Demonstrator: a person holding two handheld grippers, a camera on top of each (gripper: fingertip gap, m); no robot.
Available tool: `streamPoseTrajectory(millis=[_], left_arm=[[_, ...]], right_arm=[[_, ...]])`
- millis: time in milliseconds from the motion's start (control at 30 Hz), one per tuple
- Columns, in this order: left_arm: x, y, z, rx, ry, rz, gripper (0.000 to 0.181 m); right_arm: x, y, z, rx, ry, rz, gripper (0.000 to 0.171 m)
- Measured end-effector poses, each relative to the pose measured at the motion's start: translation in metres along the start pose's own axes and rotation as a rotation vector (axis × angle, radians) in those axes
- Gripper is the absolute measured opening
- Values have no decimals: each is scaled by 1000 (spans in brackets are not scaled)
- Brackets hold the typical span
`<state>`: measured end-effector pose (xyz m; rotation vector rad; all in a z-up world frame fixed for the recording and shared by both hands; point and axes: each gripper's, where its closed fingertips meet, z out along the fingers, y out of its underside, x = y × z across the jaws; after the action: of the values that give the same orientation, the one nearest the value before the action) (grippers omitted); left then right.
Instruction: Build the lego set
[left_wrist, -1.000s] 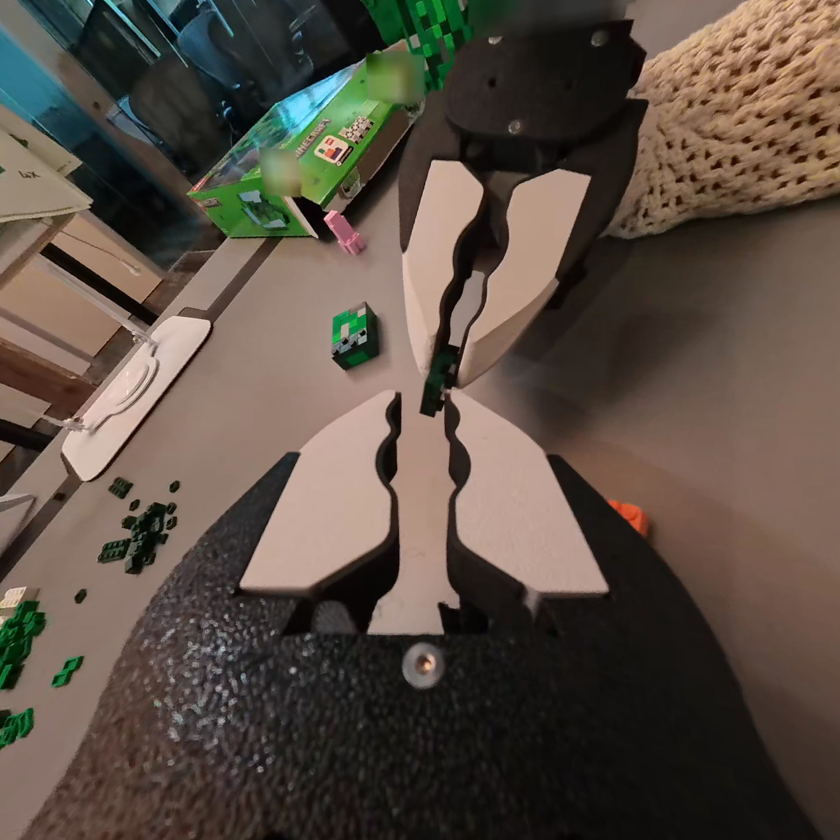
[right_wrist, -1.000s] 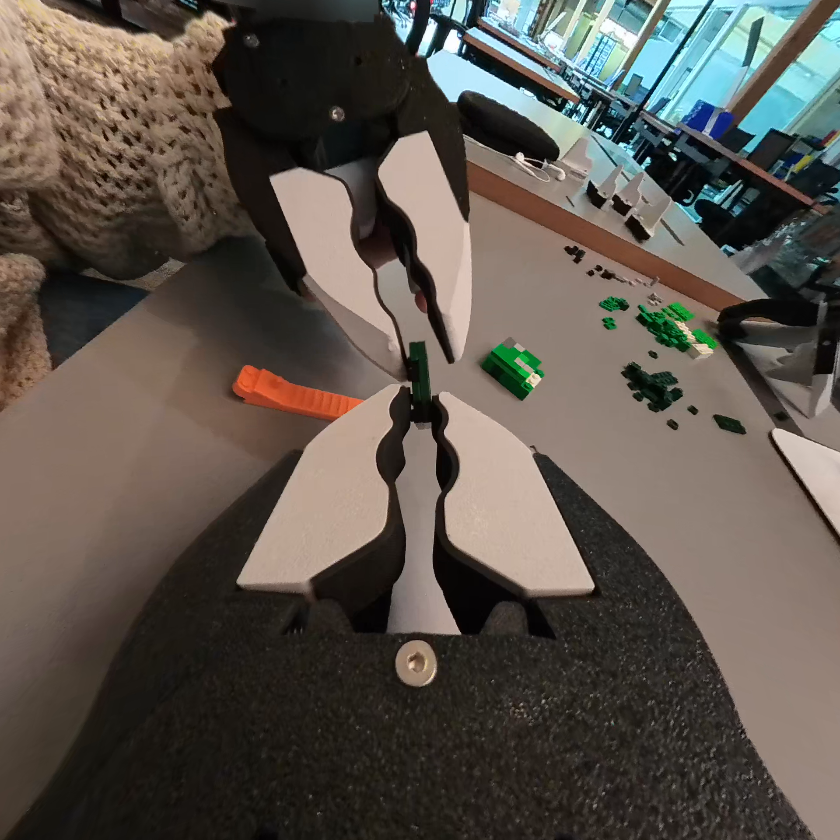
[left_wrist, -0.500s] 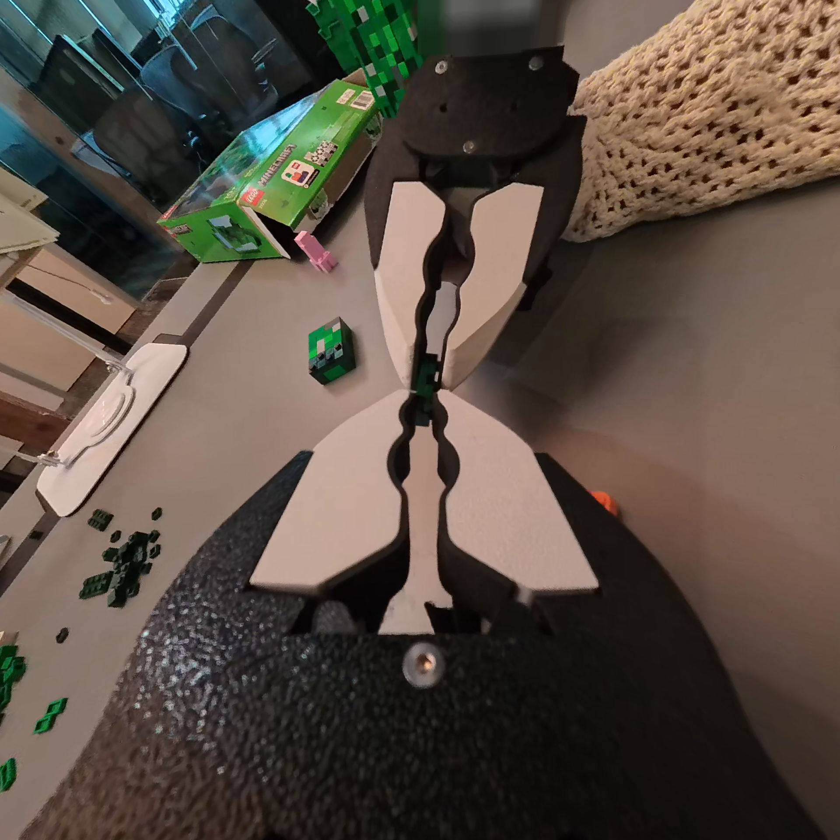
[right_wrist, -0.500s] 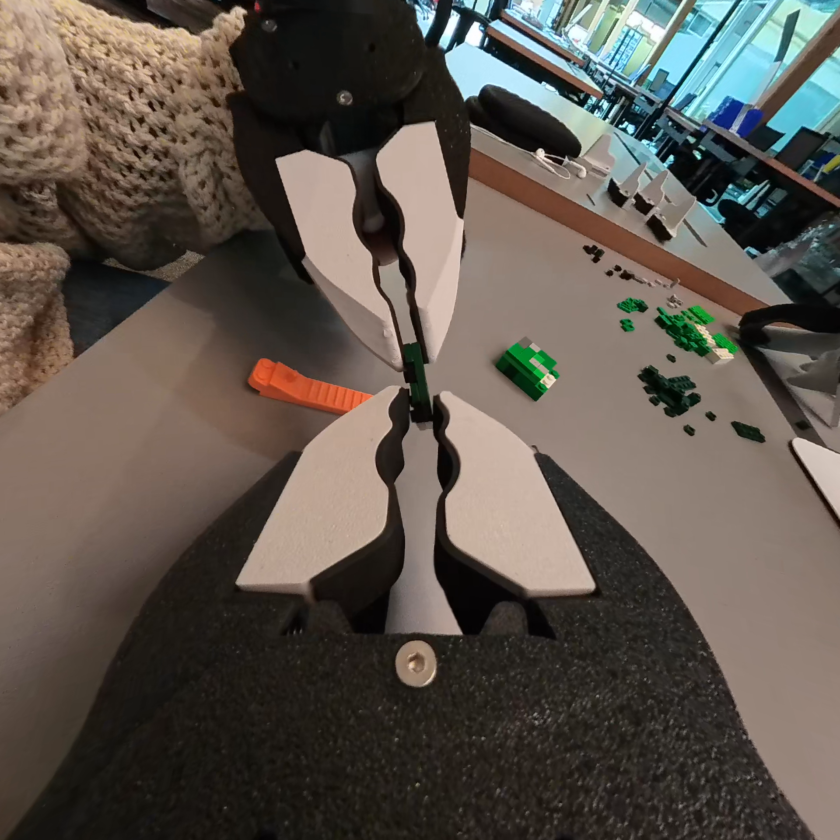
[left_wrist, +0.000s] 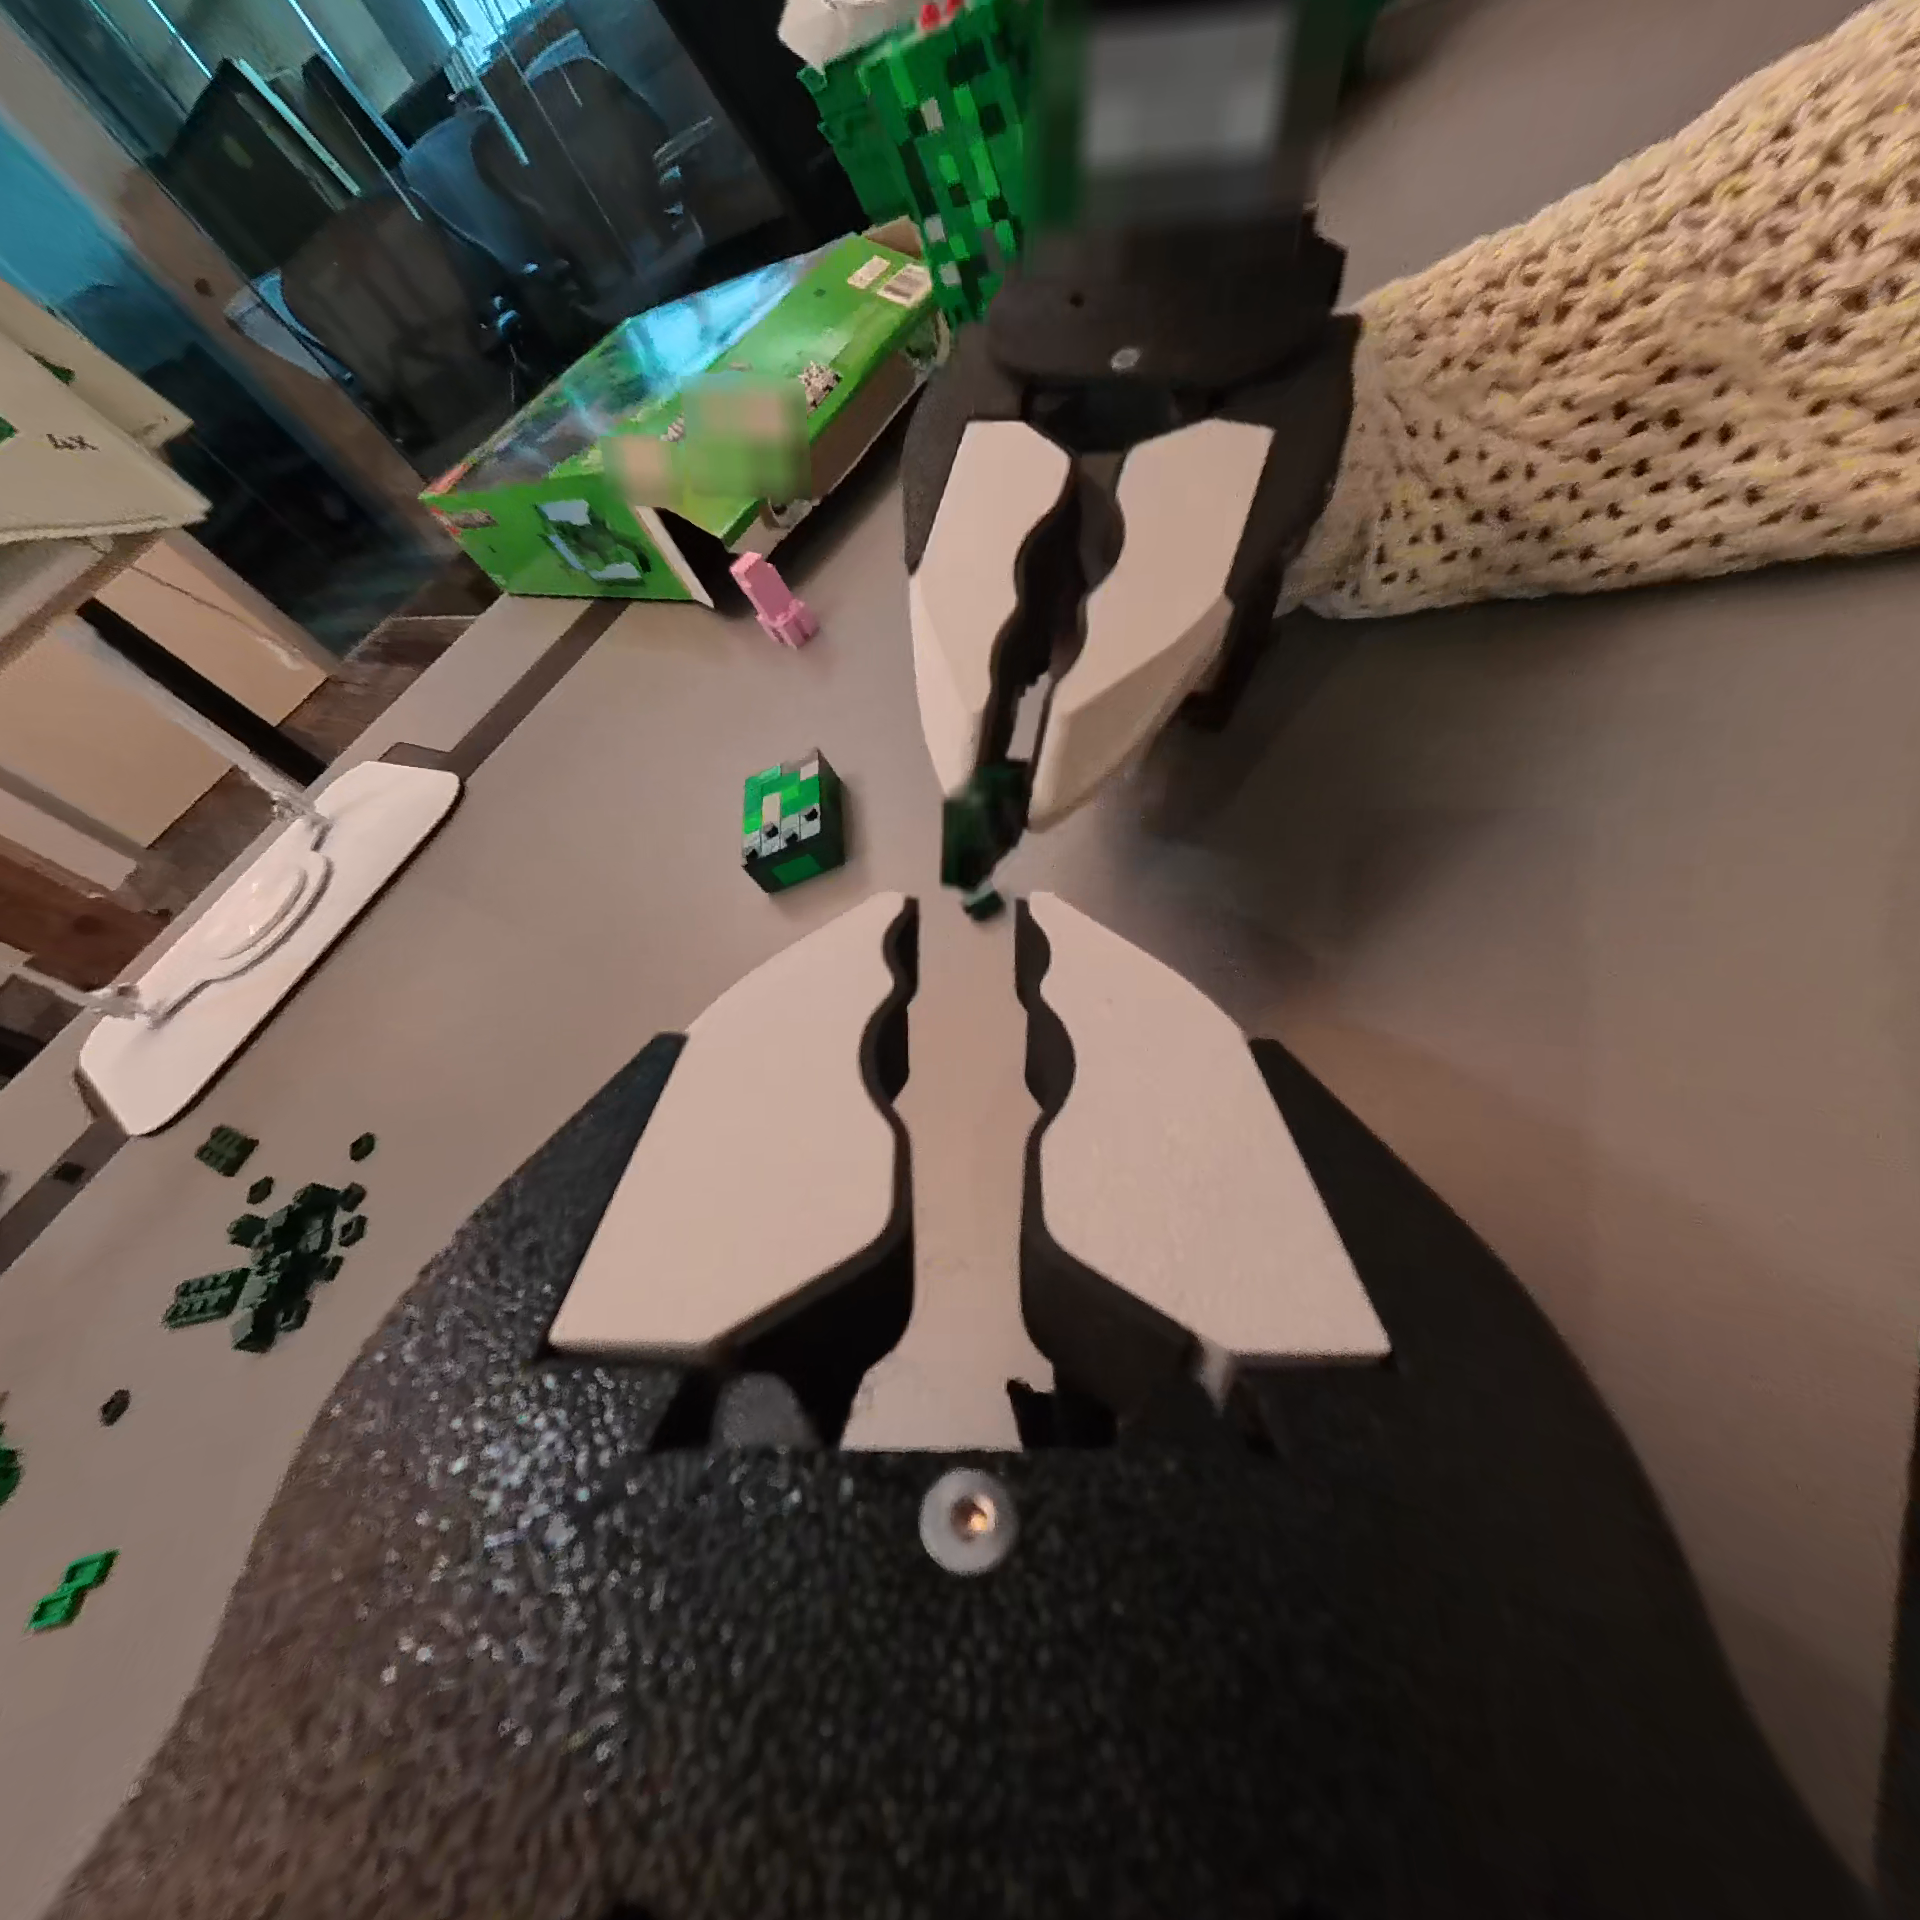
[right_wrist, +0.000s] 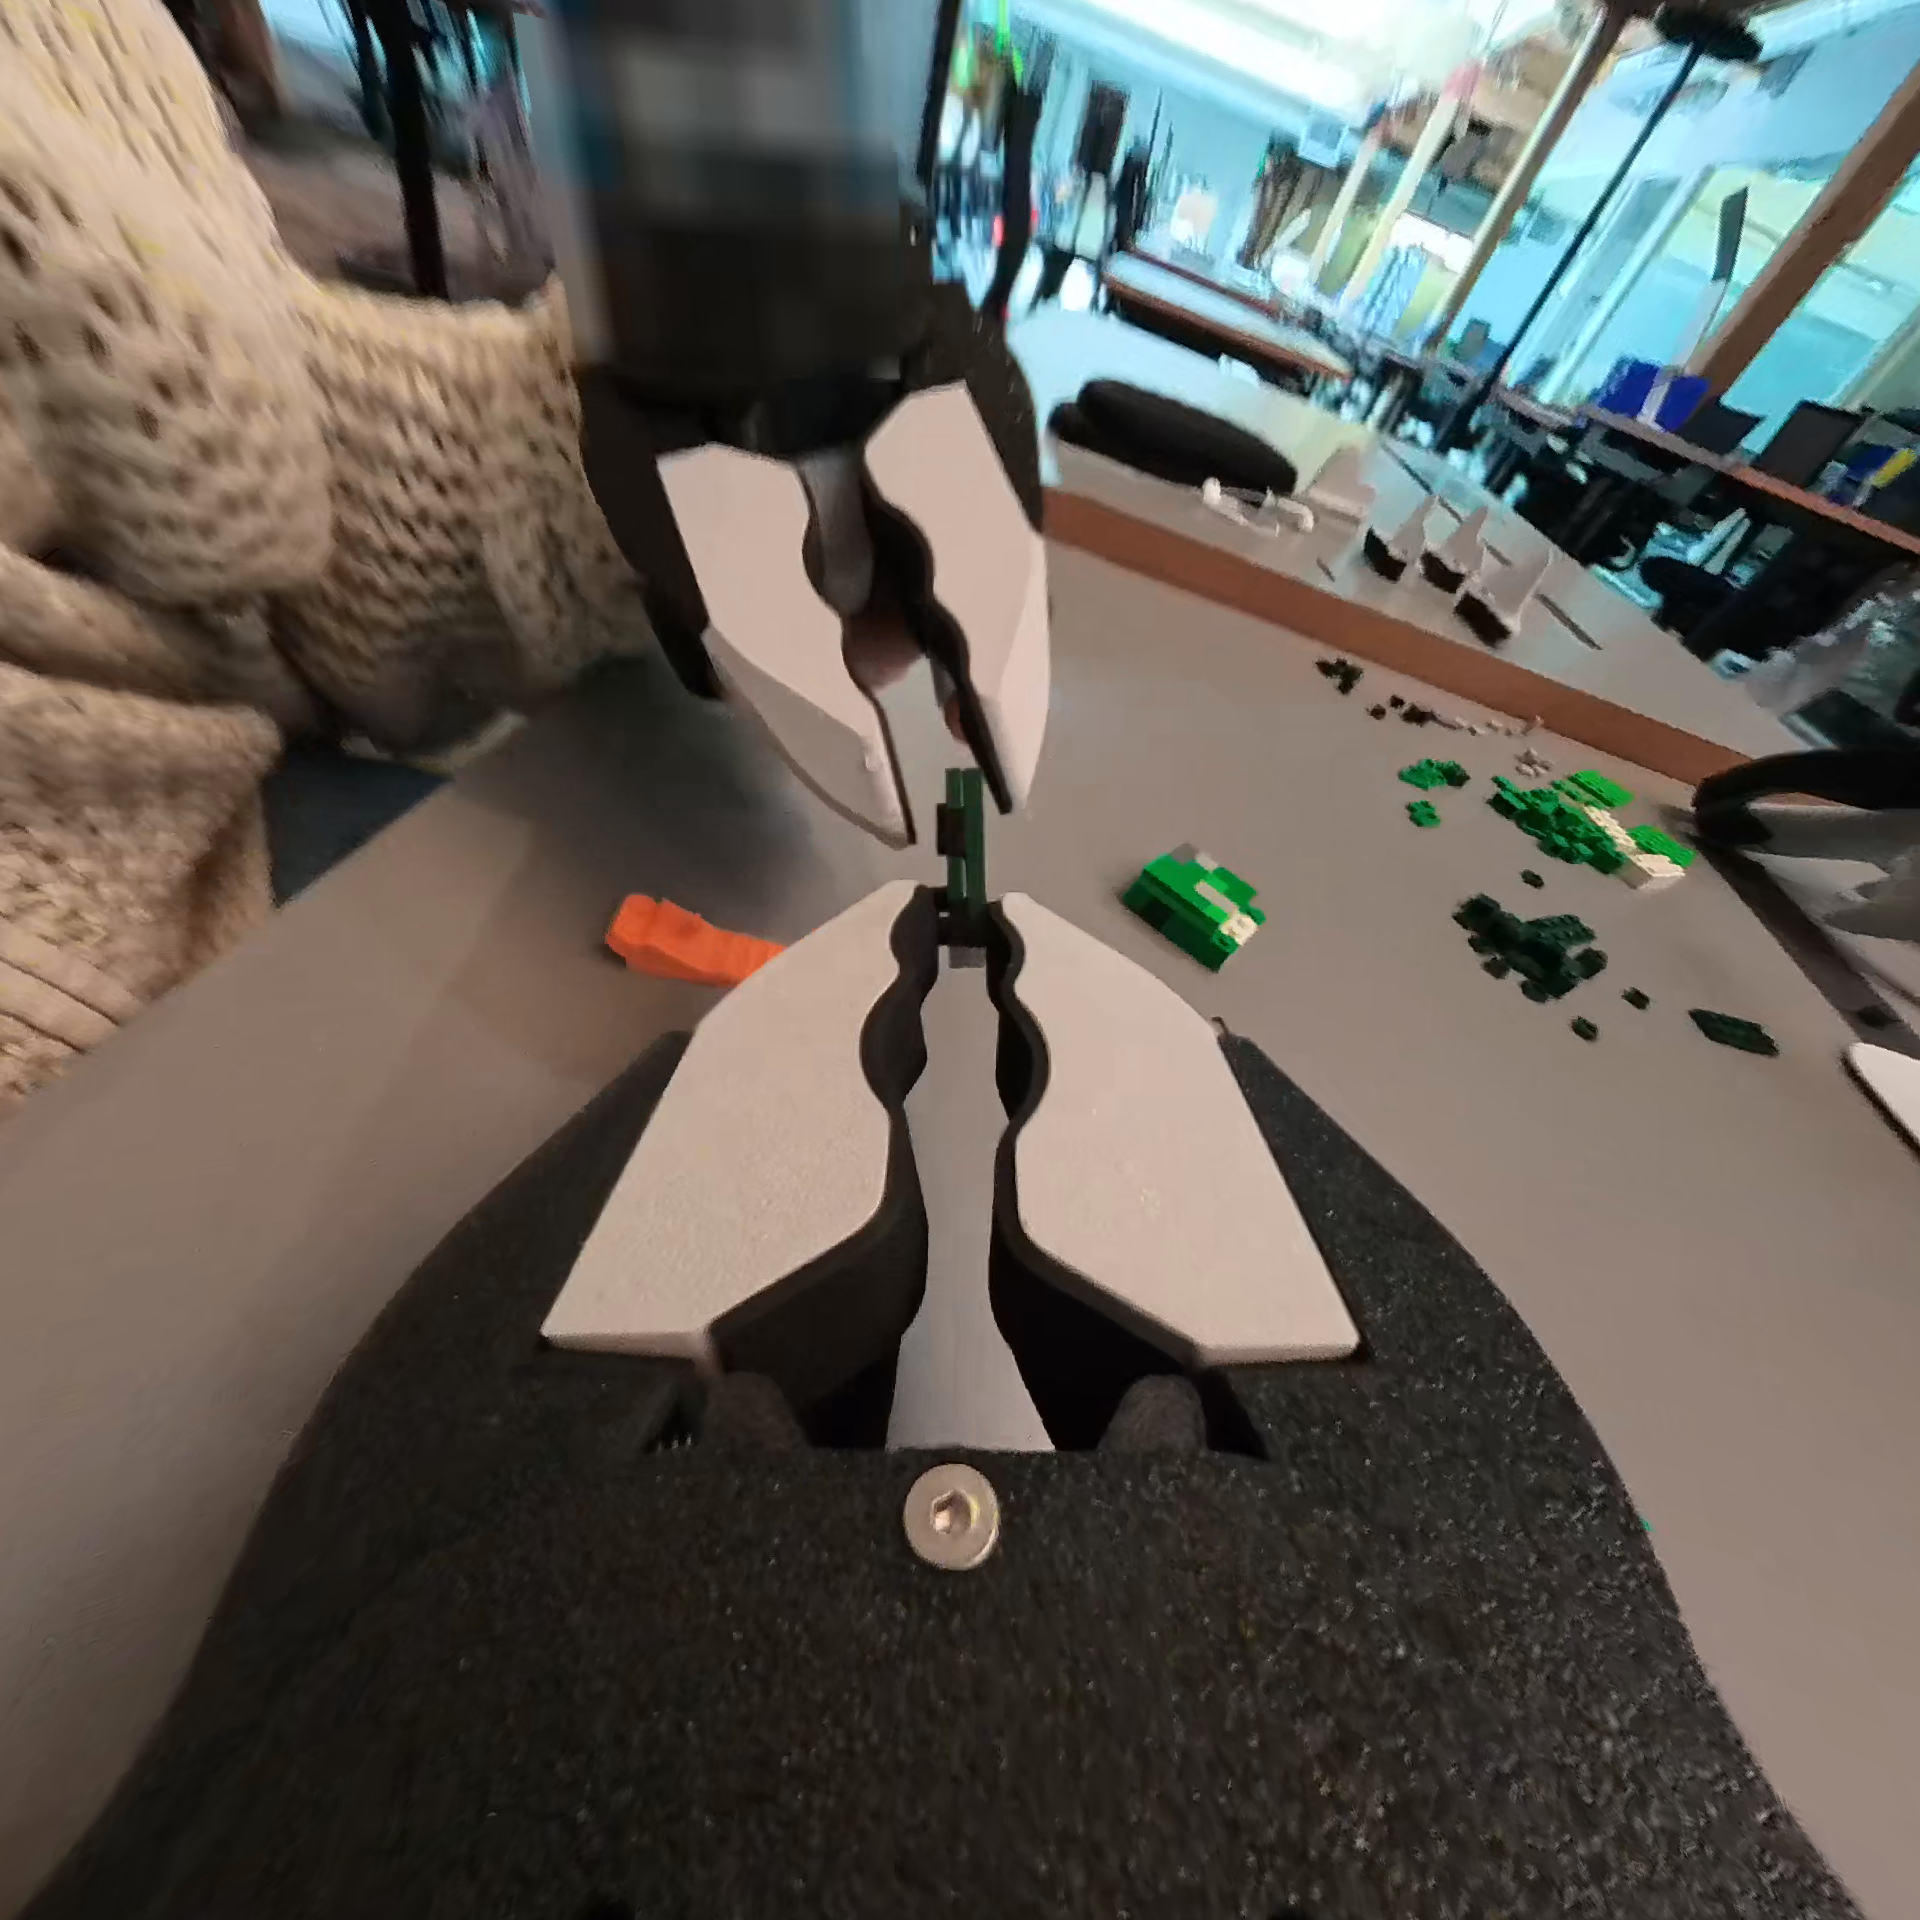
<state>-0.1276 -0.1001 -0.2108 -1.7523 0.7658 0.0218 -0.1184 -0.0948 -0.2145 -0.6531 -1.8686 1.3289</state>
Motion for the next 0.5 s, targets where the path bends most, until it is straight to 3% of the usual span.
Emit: streamPoseTrajectory(millis=[200,500], left_arm=[[-2,-23,-8,153,38,-116,18],[0,-30,-3,179,57,-157,23]], right_arm=[[5,-20,-18,196,-75,167,8],[-3,-20,-15,185,-116,146,8]])
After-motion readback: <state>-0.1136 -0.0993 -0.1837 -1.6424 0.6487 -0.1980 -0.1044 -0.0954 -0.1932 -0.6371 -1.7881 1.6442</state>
